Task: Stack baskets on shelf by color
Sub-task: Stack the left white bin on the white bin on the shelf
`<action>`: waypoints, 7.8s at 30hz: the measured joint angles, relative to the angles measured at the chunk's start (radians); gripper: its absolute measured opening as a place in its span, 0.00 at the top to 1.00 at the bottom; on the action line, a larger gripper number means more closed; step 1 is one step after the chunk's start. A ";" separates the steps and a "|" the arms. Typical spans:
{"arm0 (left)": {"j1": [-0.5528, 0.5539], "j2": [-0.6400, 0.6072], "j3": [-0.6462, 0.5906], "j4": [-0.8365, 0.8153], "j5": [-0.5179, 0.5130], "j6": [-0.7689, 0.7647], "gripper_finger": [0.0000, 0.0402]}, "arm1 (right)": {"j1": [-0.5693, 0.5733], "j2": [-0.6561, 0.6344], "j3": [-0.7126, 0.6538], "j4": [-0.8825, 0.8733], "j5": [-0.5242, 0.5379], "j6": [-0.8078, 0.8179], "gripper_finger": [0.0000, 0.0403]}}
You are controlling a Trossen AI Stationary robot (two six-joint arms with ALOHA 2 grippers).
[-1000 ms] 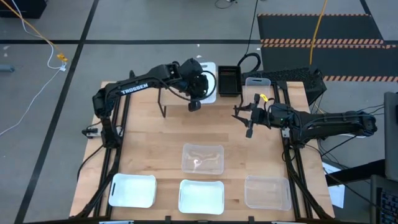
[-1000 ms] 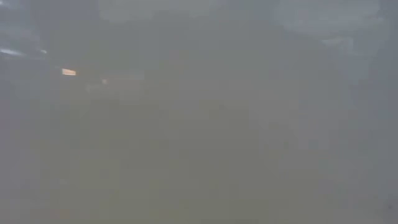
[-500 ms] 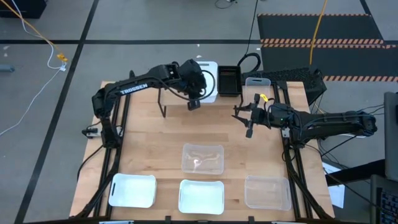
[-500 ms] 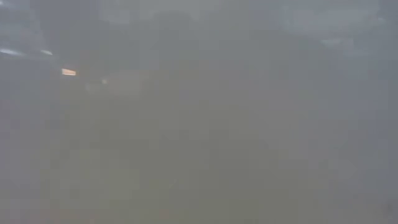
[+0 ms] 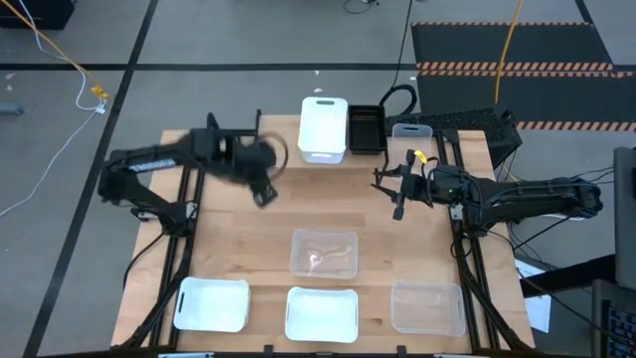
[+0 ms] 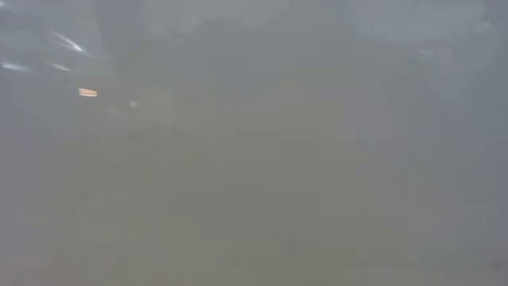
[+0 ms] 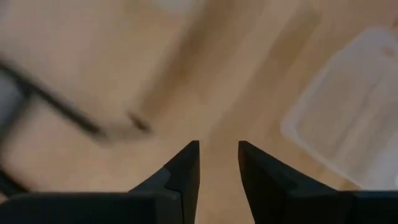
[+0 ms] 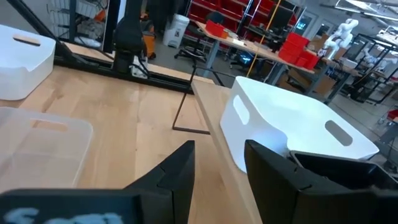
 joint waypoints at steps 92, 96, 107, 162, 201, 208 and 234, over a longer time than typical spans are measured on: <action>0.176 0.335 0.546 0.402 0.080 0.859 0.99 | 0.072 -0.148 -0.092 0.004 0.133 0.136 0.67; 0.215 0.384 0.580 0.363 0.098 0.882 0.98 | 0.072 -0.147 -0.092 -0.021 0.152 0.140 0.67; 0.292 0.414 0.612 0.219 0.211 0.805 0.96 | 0.071 -0.145 -0.092 -0.034 0.154 0.147 0.67; 0.307 0.413 0.388 0.132 0.073 0.927 0.80 | 0.070 -0.146 -0.092 -0.041 0.154 0.149 0.67; 0.290 0.406 0.557 0.027 0.073 0.859 0.83 | 0.070 -0.146 -0.092 -0.013 0.153 0.146 0.67; 0.289 0.406 0.557 0.034 -0.061 0.850 0.80 | 0.070 -0.146 -0.092 -0.013 0.150 0.146 0.67; 0.282 0.405 0.532 0.080 -0.205 0.864 0.96 | 0.070 -0.146 -0.092 -0.009 0.150 0.146 0.67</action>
